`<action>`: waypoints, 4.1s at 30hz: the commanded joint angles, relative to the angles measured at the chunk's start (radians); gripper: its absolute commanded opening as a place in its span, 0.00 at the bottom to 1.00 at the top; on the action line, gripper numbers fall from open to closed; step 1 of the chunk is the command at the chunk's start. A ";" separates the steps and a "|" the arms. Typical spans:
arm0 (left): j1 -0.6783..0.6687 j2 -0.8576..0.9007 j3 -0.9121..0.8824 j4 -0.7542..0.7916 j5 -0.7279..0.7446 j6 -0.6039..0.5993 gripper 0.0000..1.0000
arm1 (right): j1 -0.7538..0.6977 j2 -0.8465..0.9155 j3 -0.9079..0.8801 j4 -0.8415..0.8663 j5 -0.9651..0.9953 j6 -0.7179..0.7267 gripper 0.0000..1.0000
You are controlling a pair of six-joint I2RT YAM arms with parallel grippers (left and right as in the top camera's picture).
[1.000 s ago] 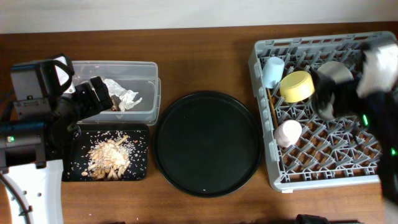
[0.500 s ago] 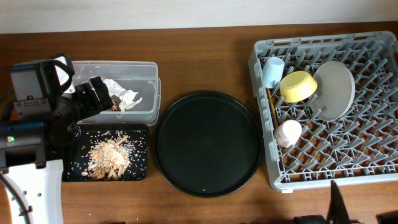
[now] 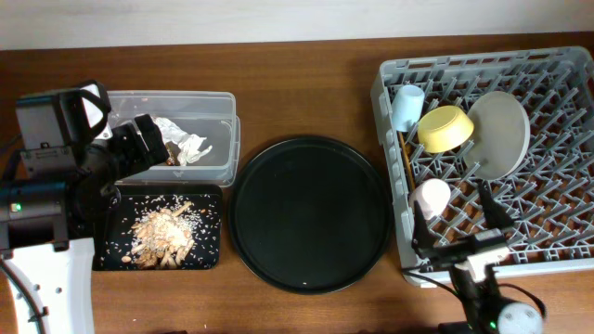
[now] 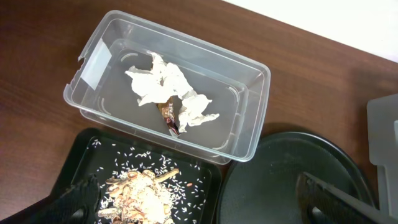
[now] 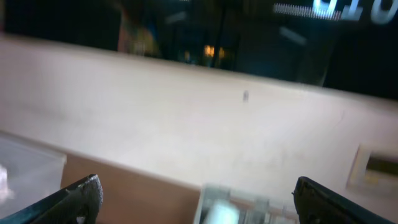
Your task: Sort waste into correct bins and load items into the dishwasher rack
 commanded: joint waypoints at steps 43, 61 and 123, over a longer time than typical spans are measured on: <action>-0.114 -0.340 -0.150 0.002 -0.048 -0.013 0.99 | 0.008 -0.010 -0.154 -0.195 0.039 0.016 0.99; -0.184 -1.202 -1.386 1.084 0.103 -0.122 0.99 | 0.008 -0.010 -0.154 -0.195 0.039 0.016 0.99; -0.184 -1.259 -1.572 1.076 0.083 0.272 0.99 | 0.008 -0.006 -0.154 -0.195 0.039 0.016 0.99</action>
